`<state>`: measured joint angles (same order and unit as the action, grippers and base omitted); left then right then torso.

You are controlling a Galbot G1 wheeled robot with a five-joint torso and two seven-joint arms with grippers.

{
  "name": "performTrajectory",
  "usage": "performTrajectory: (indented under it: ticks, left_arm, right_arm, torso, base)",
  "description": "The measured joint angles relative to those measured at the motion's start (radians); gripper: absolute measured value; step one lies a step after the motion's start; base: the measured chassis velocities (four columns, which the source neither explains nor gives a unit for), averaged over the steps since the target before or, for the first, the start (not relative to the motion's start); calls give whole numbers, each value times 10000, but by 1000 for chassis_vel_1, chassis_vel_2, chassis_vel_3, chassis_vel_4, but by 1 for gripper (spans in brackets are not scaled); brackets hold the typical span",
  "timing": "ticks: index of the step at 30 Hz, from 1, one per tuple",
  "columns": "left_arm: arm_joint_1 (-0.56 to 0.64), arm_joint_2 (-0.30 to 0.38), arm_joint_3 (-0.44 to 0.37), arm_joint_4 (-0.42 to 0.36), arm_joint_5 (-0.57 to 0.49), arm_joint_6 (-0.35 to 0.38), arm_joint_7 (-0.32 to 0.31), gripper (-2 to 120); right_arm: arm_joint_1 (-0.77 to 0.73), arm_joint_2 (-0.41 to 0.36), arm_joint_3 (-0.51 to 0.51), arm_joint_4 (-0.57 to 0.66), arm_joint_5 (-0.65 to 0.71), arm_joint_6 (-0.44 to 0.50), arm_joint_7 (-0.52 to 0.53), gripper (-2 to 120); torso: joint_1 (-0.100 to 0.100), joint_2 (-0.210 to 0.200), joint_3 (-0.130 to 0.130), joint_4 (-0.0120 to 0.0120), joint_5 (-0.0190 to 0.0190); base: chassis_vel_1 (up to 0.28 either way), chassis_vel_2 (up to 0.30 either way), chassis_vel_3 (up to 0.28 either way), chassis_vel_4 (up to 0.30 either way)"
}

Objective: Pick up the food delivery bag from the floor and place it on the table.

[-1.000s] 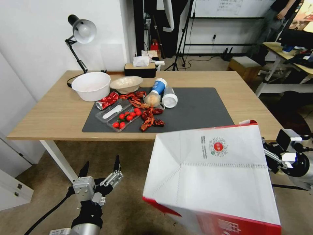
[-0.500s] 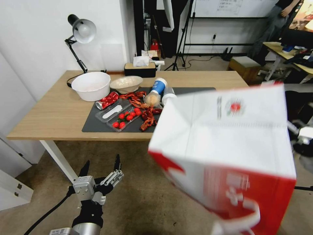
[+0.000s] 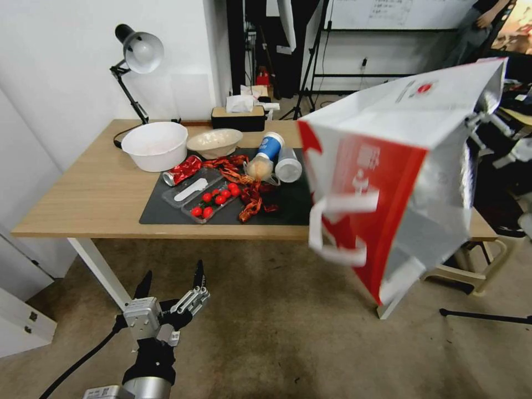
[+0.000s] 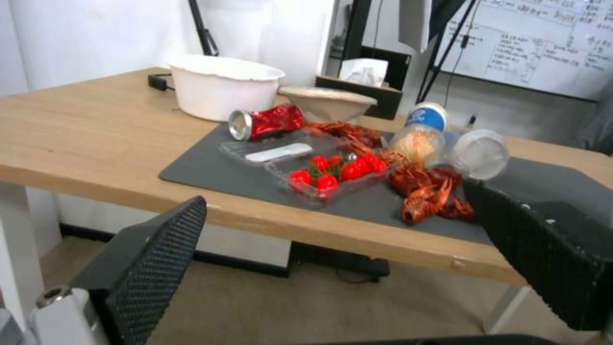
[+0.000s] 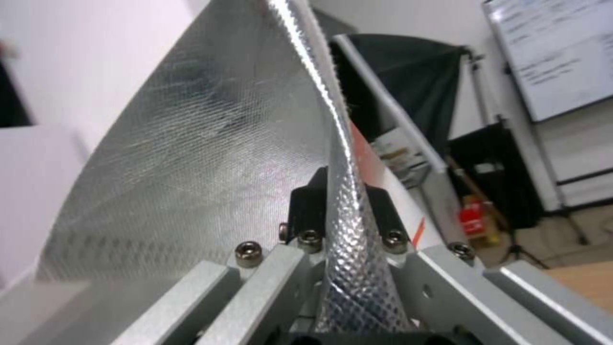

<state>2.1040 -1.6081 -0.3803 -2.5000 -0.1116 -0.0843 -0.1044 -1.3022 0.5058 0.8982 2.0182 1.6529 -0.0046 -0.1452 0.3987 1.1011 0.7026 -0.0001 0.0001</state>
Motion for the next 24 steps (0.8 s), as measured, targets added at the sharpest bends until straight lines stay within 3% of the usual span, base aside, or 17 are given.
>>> performTrajectory:
  ticks: [24]
  left_arm:
    - [-59,23,-64,13,-112,-117,9,100]
  right_arm:
    - [316,280,-607,-963,-300,-399,1858,0]
  torso:
    - [-4,-8,-6,-1,0]
  base:
    - [0,0,0,0]
